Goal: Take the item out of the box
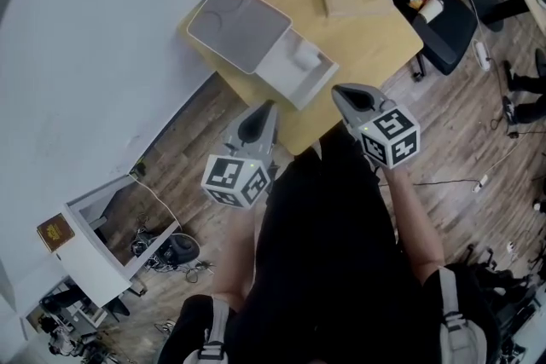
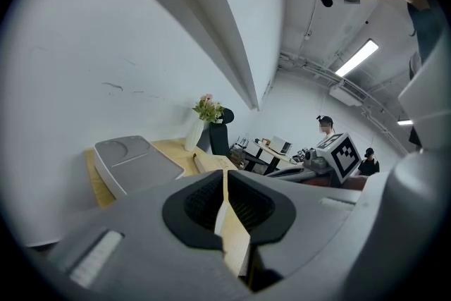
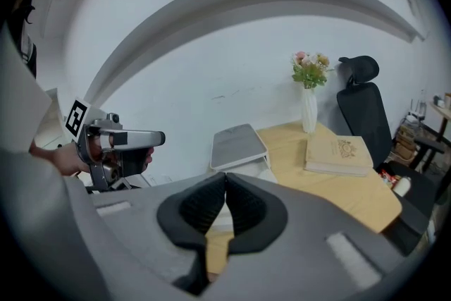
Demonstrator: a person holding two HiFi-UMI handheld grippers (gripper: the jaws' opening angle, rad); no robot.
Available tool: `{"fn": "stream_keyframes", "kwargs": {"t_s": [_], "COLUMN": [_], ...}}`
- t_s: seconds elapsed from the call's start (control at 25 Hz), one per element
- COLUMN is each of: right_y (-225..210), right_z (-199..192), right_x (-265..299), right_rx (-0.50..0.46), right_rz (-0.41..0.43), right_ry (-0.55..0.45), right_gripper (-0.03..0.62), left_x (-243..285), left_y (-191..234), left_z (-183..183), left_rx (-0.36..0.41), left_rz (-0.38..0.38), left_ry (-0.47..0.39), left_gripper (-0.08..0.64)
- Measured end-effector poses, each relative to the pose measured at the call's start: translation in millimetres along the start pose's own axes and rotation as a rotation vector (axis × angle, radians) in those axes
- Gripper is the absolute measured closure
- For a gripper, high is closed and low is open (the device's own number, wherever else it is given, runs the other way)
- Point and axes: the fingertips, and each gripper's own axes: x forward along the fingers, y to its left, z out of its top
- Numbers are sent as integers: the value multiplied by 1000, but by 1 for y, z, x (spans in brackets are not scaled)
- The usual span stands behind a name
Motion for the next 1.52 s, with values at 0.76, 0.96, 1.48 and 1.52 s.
{"fn": "stream_keyframes", "kwargs": {"t_s": [0.76, 0.96, 1.48, 1.52], "right_y": [-27, -35, -57, -58], "right_z": [-10, -18, -43, -45], "right_x": [74, 97, 141, 144], "right_rx": [-81, -81, -136, -140], "right_rz": [-53, -72, -201, -205], "right_ry": [154, 211, 357, 368], "right_gripper": [479, 450, 397, 396], "left_x": [30, 32, 32, 32], "left_y": [18, 27, 46, 47], "left_z": [2, 0, 1, 1], "left_rx": [-17, -32, -49, -50], "left_rz": [-9, 2, 19, 21], "left_ry": [28, 35, 40, 40], "left_gripper": [534, 534, 534, 534]}}
